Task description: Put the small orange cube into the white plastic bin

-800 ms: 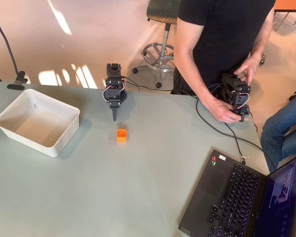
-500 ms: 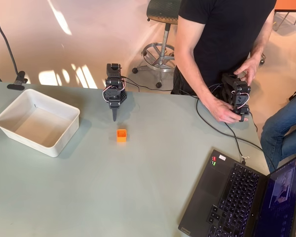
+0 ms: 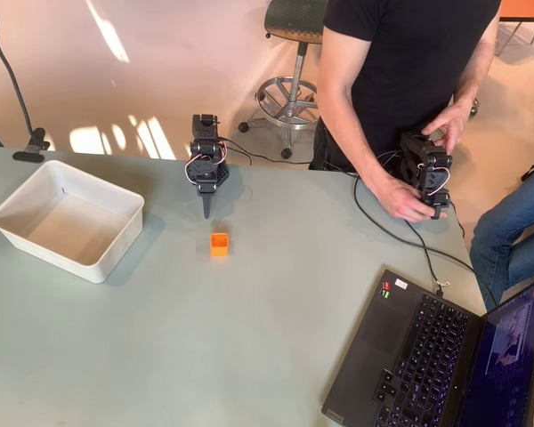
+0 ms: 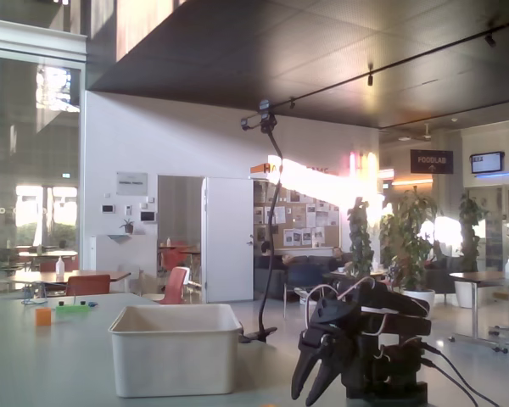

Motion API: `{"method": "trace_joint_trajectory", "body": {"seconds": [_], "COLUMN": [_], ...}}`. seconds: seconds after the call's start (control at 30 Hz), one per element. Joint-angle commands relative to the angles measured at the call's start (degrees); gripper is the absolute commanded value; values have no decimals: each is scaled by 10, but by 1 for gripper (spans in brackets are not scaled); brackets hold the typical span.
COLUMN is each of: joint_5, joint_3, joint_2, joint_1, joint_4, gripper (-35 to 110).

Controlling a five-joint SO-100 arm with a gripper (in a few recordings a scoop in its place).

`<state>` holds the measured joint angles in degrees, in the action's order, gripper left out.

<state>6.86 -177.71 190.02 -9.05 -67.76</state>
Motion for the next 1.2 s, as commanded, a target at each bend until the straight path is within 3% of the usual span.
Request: {"method": "trace_joint_trajectory", "body": {"seconds": [0.0, 1.17], "joint_5": [0, -3], "joint_3": [1, 19], "joint_2": [22, 22], "joint_1": [6, 6], "joint_4": [3, 5], "gripper": [17, 18]}}
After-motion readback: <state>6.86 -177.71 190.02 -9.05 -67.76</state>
